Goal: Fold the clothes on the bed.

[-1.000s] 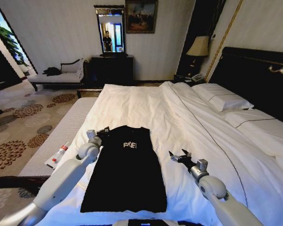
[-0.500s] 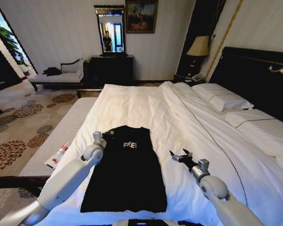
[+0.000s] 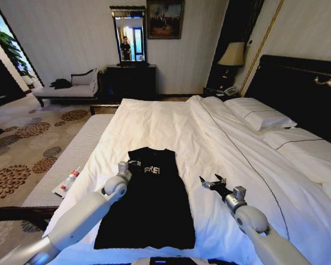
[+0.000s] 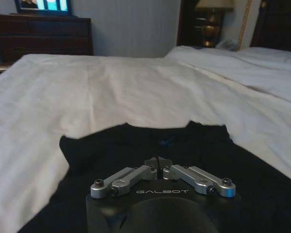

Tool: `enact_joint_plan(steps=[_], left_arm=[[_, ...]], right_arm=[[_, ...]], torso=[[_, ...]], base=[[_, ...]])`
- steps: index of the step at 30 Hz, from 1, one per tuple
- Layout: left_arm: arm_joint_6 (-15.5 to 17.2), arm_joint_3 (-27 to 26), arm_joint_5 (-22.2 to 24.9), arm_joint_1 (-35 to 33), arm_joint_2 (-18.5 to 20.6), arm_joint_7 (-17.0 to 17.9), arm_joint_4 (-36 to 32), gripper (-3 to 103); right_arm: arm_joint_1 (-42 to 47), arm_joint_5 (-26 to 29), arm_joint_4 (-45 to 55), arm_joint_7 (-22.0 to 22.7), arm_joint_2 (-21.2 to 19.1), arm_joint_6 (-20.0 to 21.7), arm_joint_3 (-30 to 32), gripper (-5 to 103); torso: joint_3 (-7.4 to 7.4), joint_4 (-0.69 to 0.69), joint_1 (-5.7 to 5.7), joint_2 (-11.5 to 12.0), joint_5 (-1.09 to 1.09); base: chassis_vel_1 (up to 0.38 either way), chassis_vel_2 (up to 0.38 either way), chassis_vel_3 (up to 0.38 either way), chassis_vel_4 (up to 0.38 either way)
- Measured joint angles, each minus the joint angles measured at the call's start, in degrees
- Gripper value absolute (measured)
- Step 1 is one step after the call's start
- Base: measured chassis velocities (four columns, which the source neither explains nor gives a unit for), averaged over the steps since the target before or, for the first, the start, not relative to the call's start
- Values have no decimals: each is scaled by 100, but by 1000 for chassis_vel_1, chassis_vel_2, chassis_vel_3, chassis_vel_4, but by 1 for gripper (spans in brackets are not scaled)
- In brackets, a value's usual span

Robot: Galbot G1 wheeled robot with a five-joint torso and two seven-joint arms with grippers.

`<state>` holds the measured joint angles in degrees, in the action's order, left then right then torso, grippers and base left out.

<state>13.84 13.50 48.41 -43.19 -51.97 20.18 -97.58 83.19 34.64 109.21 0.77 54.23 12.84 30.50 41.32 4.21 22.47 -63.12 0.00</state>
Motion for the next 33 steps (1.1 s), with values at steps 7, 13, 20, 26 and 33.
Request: enact_joint_plan(steps=[7,13,20,26,33], left_arm=[[-22,149,-217,-212,36,-68,67,0],[-33,204,-302,-330,26,-85,146,0],[41,192,-417,-455,-51,121,211,9],[78,-23,-527,-665,43,140,12,36],[78,-640,-389,-807,161,149,-270,58]], right_arm=[[-22,6,-23,-5,-8,-7,-9,100],[-27,6,-26,-5,-12,-7,-25,100],[-36,7,-28,-4,-11,-7,-32,100],[-46,7,-28,-2,-11,-16,-38,100],[-174,147,7,37,-94,-8,-110,100]], torso=[[0,0,0,0,0],[0,0,0,0,0],[0,0,0,0,-1],[0,0,0,0,0],[0,0,0,0,0]], base=[[0,0,0,0],[0,0,0,0],[0,0,0,0],[0,0,0,0],[0,0,0,0]])
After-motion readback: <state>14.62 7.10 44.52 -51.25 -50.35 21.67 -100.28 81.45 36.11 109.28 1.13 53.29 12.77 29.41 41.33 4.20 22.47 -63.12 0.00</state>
